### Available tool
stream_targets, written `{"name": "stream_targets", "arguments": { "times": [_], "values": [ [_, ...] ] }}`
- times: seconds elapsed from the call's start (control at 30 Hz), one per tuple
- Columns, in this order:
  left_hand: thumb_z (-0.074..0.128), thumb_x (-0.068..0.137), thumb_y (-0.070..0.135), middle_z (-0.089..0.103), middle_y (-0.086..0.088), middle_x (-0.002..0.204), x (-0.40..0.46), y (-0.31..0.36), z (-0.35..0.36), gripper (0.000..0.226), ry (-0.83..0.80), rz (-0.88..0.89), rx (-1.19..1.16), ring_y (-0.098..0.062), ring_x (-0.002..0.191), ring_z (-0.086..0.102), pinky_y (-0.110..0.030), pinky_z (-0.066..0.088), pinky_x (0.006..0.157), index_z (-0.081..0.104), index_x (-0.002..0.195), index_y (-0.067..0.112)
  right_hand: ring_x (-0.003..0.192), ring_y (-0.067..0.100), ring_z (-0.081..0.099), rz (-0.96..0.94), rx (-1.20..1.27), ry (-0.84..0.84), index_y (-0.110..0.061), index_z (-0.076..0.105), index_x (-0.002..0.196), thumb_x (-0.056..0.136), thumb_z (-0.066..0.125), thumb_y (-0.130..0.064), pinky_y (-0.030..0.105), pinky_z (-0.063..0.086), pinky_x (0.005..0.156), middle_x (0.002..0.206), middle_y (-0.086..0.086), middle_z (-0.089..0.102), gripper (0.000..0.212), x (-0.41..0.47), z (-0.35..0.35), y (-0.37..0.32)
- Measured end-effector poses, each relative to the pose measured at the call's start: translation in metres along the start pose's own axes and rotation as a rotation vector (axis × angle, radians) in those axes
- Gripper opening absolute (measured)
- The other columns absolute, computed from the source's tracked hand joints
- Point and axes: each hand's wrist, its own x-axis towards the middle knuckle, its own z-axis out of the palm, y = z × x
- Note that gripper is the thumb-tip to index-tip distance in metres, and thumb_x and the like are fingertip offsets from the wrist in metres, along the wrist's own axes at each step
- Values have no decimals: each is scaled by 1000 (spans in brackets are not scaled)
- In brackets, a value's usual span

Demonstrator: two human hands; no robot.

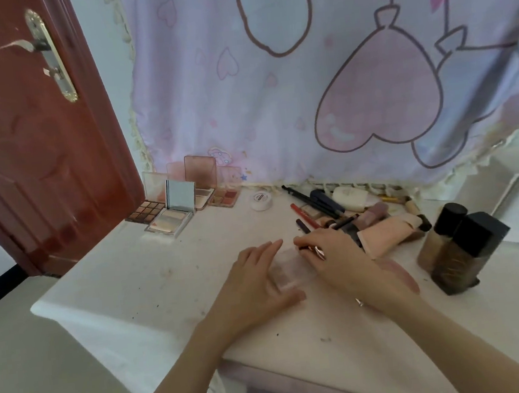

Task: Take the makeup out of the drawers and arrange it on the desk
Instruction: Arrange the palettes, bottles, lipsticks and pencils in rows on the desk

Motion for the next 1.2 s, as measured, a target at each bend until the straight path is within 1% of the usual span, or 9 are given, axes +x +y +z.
{"name": "stream_targets", "arguments": {
  "times": [0.1, 0.27, 0.37, 0.43, 0.57, 0.67, 0.8, 1.03, 1.2],
  "values": [
    [64, 75, 50, 45, 5, 133, 3, 3, 6, 76, 45, -20, -7, -10, 120, 30, -15, 22, 99, 33, 140, 24, 114, 21, 52, -4, -22, 55, -12, 60, 123, 93, 52, -15, 21, 33, 93, 119, 6, 62, 32, -19, 3, 3],
    [70, 75, 41, 52, 8, 114, 6, 8, -14, 64, 123, -208, -390, -3, 102, 48, -8, 34, 82, 41, 131, 32, 99, 15, 57, 74, 99, 263, -13, 62, 117, 91, 58, -23, 19, 38, 84, 109, 1, 63, 29, -35, 5, -10],
    [70, 76, 40, 56, 13, 112, 4, 18, -33, 51, 172, -207, -575, 1, 101, 54, -16, 43, 87, 46, 121, 41, 87, 6, 63, 257, 524, 217, -15, 59, 119, 88, 58, -36, 24, 50, 85, 97, -8, 66, 38, -31, 6, -26],
    [69, 79, 36, 59, 16, 109, -1, 26, -44, 41, 182, -157, -639, 1, 100, 56, -15, 46, 87, 52, 115, 41, 92, 10, 66, 294, 922, 110, -10, 54, 127, 89, 57, -34, 32, 52, 89, 105, -1, 67, 45, -27, 9, -33],
    [67, 75, 46, 61, 16, 108, -11, 37, -53, 32, 207, -129, -567, -3, 102, 57, -23, 48, 90, 58, 106, 40, 110, 22, 62, 112, 1297, 39, -12, 61, 116, 89, 57, -32, 35, 52, 91, 116, 9, 66, 34, -24, 16, -37],
    [59, 60, 65, 59, 21, 108, -19, 41, -55, 42, 220, -129, -511, 6, 104, 53, -14, 45, 88, 55, 100, 50, 109, 20, 63, 58, 1389, 20, -18, 66, 111, 81, 63, -36, 25, 52, 83, 114, 6, 68, 34, -24, 19, -40],
    [61, 60, 61, 59, 25, 107, -22, 43, -57, 42, 196, -157, -583, 11, 101, 54, -4, 43, 80, 55, 100, 51, 110, 23, 62, 38, 1451, 4, -20, 64, 113, 80, 64, -35, 26, 51, 84, 116, 7, 67, 37, -24, 19, -40],
    [62, 58, 60, 62, 25, 105, -22, 48, -57, 52, 201, -158, -690, 11, 96, 59, -3, 43, 76, 64, 105, 38, 116, 36, 56, 61, 1550, 26, 2, 47, 127, 85, 57, -24, 41, 45, 99, 121, 22, 60, 51, -24, 19, -42],
    [65, 60, 56, 64, 19, 105, -21, 38, -63, 55, 165, -194, -640, 9, 94, 61, -6, 45, 78, 67, 108, 29, 112, 34, 59, 83, 1624, -45, 1, 45, 127, 78, 69, -35, 36, 47, 94, 113, 17, 65, 66, -18, 24, -45]
  ]
}}
